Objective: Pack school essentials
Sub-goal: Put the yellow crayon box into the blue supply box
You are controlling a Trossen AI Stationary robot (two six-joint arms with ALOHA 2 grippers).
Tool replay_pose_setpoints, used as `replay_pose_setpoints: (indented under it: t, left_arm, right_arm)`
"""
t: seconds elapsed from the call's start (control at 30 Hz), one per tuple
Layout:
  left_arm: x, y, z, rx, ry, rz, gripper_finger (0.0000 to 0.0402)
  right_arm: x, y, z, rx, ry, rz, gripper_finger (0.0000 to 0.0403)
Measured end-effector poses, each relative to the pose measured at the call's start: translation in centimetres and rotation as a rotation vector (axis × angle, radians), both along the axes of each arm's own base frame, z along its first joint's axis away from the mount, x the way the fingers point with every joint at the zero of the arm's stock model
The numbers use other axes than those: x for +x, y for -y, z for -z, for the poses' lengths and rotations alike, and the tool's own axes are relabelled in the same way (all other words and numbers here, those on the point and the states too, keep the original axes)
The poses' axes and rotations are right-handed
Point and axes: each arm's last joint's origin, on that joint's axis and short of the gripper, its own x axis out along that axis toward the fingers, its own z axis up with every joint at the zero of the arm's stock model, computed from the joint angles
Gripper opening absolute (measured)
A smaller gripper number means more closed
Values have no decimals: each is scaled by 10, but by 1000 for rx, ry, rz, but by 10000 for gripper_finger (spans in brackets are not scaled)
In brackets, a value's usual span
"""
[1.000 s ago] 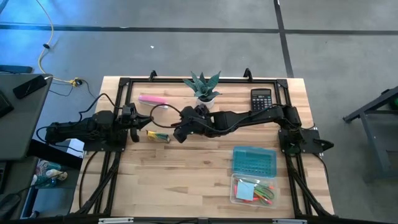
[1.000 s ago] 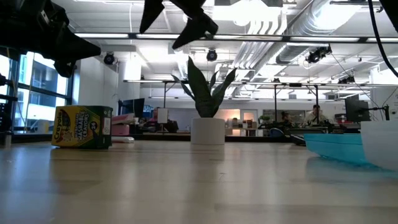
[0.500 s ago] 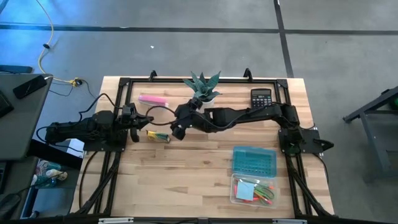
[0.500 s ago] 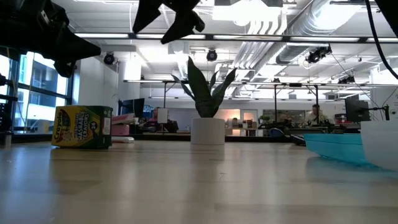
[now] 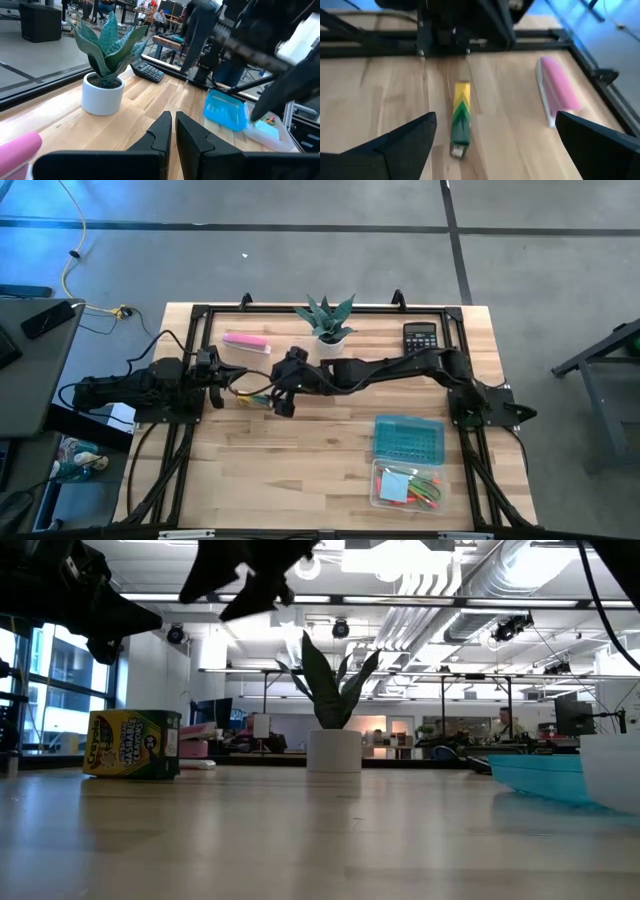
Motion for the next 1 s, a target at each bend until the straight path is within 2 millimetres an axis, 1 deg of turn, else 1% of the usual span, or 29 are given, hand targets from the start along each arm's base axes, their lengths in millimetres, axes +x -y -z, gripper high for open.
replay_pose_setpoints:
  t: [0.33, 0.53, 0.77, 0.87, 1.0]
  left_arm:
    - [0, 0, 0, 0, 0, 0, 17]
    - [0, 0, 0, 0, 0, 0, 17]
    - [0, 0, 0, 0, 0, 0, 17]
    - [0, 0, 0, 0, 0, 0, 17]
    - [0, 0, 0, 0, 0, 0, 17]
  right_arm:
    - [25, -2, 49, 53, 1, 7, 399]
    - [38, -3, 80, 133, 21, -4, 399]
    - [48, -3, 115, 162, 12, -5, 396]
    - [50, -3, 124, 159, 6, 2, 382]
    - [51, -2, 129, 135, -5, 32, 343]
